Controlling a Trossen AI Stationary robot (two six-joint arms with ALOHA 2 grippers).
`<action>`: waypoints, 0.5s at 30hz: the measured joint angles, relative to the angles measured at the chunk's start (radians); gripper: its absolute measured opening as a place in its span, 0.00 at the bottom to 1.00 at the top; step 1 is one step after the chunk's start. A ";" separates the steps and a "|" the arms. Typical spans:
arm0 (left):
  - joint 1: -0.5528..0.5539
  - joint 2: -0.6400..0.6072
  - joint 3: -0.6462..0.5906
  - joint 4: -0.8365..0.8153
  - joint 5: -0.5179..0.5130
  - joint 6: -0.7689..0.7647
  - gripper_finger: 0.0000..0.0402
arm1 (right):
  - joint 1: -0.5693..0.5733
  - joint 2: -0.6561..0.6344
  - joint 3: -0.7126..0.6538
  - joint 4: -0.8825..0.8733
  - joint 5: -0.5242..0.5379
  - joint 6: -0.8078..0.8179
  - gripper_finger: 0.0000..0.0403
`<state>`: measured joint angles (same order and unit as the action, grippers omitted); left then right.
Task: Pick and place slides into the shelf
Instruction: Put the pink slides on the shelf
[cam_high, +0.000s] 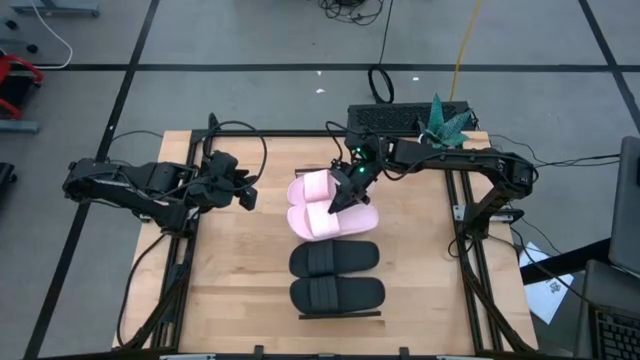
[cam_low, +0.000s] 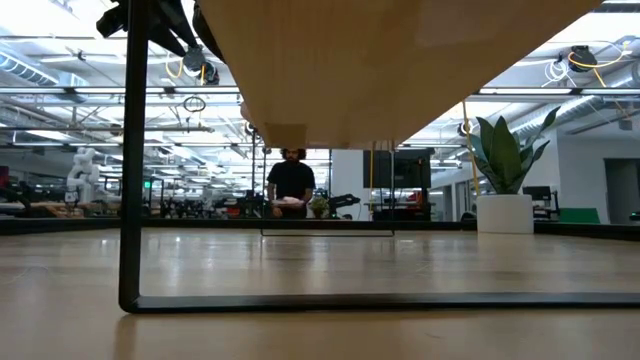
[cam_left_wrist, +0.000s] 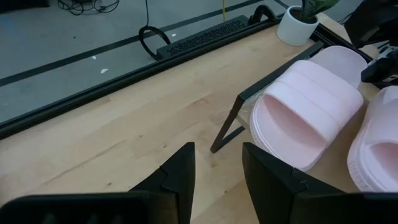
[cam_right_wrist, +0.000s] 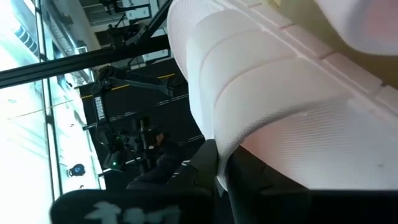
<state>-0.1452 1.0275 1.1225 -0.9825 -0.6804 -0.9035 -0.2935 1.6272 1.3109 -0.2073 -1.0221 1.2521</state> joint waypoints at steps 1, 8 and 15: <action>0.000 0.000 0.000 0.000 0.000 0.000 0.32 | 0.000 0.000 0.000 0.001 0.001 -0.007 0.04; 0.000 0.000 0.000 0.000 0.000 0.000 0.32 | 0.000 0.000 0.000 0.001 0.028 -0.036 0.04; 0.000 0.000 0.000 0.000 0.000 0.003 0.32 | 0.000 0.000 0.000 0.005 0.027 -0.041 0.04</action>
<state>-0.1452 1.0275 1.1225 -0.9825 -0.6800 -0.9003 -0.2935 1.6272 1.3109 -0.2028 -0.9947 1.2106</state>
